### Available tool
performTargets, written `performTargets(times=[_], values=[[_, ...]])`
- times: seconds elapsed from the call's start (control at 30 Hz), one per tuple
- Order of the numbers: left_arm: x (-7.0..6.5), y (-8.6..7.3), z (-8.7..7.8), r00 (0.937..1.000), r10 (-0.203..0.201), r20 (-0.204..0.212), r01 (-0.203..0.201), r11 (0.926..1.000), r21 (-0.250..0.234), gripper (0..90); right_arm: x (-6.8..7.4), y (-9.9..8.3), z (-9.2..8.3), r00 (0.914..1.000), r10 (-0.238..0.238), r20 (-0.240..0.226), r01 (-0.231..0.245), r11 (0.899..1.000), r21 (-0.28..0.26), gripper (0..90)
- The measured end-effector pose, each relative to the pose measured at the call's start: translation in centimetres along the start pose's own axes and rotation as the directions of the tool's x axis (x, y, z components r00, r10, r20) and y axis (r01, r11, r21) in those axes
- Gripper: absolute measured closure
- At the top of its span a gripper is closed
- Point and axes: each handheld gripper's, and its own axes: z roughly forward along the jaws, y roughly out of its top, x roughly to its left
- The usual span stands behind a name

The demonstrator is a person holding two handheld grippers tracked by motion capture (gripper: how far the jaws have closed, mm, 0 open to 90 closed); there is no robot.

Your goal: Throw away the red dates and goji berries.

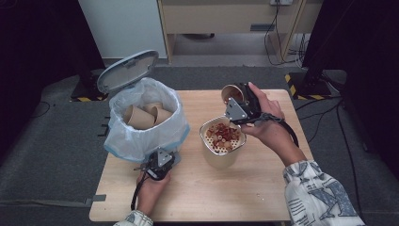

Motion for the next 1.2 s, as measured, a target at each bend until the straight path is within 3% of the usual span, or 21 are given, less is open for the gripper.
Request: performTargets(times=[0.3, 0.37, 0.5, 0.53, 0.63, 0.67, 0.7, 0.77, 0.9, 1.2], values=[[-0.02, 0.0, 0.0, 1.0, 0.0, -0.001, 0.0, 1.0, 0.0, 89.1, -0.23, -0.13, -0.02, 0.9998, 0.017, 0.003, -0.017, 1.0, -0.002, 30.5], [-0.02, 0.0, 0.0, 1.0, 0.0, -0.001, 0.0, 1.0, 0.0, 89.2, -0.14, 0.03, -0.02, 0.9996, -0.026, 0.008, 0.026, 1.0, 0.008, 30.5], [-0.02, 0.0, 0.01, 1.0, 0.0, -0.001, 0.0, 1.0, -0.001, 89.1, 0.04, 0.19, -0.01, 0.9982, -0.059, 0.013, 0.059, 0.998, 0.018, 30.5], [-0.01, 0.0, 0.01, 1.0, -0.001, -0.001, 0.001, 1.0, -0.001, 89.2, 0.17, 0.29, 0.03, 0.9946, -0.102, 0.017, 0.102, 0.994, 0.028, 30.5], [-0.01, 0.0, 0.0, 1.0, -0.001, 0.0, 0.001, 1.0, 0.0, 89.2, 0.31, 0.38, 0.03, 0.9909, -0.133, 0.02, 0.132, 0.991, 0.036, 30.5], [-0.01, 0.0, 0.0, 1.0, -0.001, 0.0, 0.001, 1.0, 0.0, 89.1, 0.52, 0.49, 0.02, 0.983, -0.182, 0.024, 0.181, 0.982, 0.053, 30.6], [-0.01, 0.0, 0.0, 1.0, -0.001, 0.0, 0.001, 1.0, 0.0, 89.2, 0.62, 0.52, 0.05, 0.9813, -0.191, 0.025, 0.189, 0.981, 0.053, 30.6], [-0.01, 0.0, 0.01, 1.0, -0.001, 0.0, 0.001, 1.0, -0.001, 89.1, 0.58, 0.53, 0.05, 0.9861, -0.165, 0.019, 0.164, 0.986, 0.042, 30.6], [-0.01, 0.0, 0.01, 1.0, -0.001, 0.0, 0.001, 1.0, -0.001, 89.1, 0.46, 0.45, 0.06, 0.9861, -0.164, 0.024, 0.163, 0.986, 0.044, 30.6], [-0.01, 0.0, 0.01, 1.0, -0.001, -0.001, 0.001, 1.0, -0.001, 89.1, 0.53, 0.25, -0.11, 0.9808, -0.192, 0.032, 0.191, 0.98, 0.052, 30.6]])
